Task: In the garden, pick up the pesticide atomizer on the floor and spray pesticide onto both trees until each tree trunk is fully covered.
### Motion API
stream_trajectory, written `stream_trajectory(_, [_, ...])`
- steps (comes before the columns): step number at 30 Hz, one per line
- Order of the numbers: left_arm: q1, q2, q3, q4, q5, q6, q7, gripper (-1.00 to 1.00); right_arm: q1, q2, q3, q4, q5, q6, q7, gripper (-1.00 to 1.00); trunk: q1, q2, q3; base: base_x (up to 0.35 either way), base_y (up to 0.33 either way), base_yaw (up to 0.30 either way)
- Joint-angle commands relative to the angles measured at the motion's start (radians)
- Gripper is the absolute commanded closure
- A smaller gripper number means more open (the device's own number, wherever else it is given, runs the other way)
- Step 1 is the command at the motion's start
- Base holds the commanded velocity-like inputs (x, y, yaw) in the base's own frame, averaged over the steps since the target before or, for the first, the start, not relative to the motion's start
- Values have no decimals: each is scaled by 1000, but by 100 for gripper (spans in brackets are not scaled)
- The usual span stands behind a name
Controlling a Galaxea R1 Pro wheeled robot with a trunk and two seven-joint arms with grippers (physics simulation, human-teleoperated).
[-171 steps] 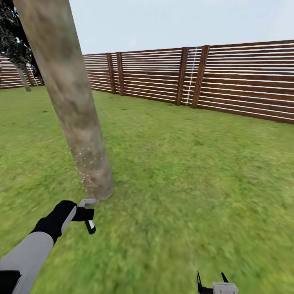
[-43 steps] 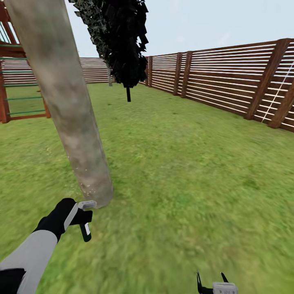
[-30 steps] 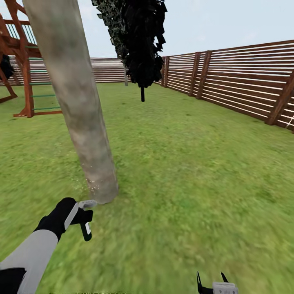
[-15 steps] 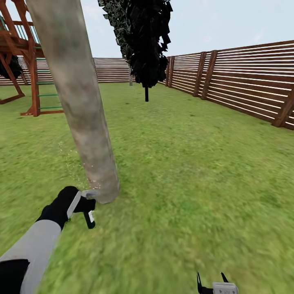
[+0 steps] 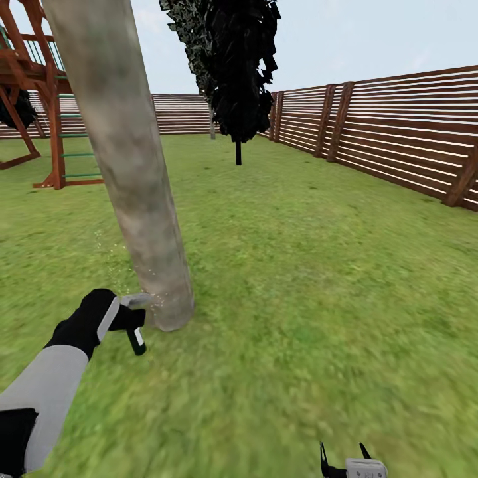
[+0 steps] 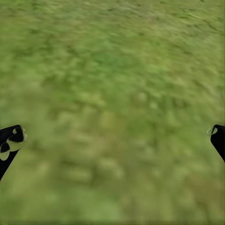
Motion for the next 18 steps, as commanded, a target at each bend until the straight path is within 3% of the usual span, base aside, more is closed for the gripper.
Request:
stream_trajectory(1, [-1,2,-1,0,12,2,0,100,0,0,0,0,0,0,0,-100,0,0,0,0,0,0])
stream_trajectory(3, [-2,-18,-5,-3,11,4,-1,100,0,0,0,0,0,0,0,-100,0,0,0,0,0,0])
stream_trajectory(5, [-23,-57,-7,-12,12,6,-1,100,0,0,0,0,0,0,0,-100,0,0,0,0,0,0])
stream_trajectory(6, [-27,-55,-7,-13,12,7,-1,100,0,0,0,0,0,0,0,-100,0,0,0,0,0,0])
stream_trajectory(8, [-32,-42,-7,-12,11,7,-1,100,0,0,0,0,0,0,0,-100,0,0,0,0,0,0])
stream_trajectory(10, [-49,16,-7,-8,11,8,-5,100,0,0,0,0,0,0,0,-100,0,0,0,0,0,0])
stream_trajectory(13, [-52,31,-11,-7,9,9,-31,100,0,0,0,0,0,0,0,-100,0,0,0,0,0,0])
stream_trajectory(14, [-52,25,-44,-10,7,10,-56,100,0,0,0,0,0,0,0,-100,0,0,0,0,0,0])
stream_trajectory(15, [-53,21,-109,-12,10,11,-83,100,0,0,0,0,0,0,0,-100,0,0,0,0,0,0])
stream_trajectory(16, [-54,18,-144,-13,10,13,-117,100,0,0,0,0,0,0,0,-100,0,0,0,0,0,0])
stream_trajectory(18, [-55,21,-164,-14,11,14,-159,100,0,0,0,0,0,0,1,-100,0,0,0,0,0,0])
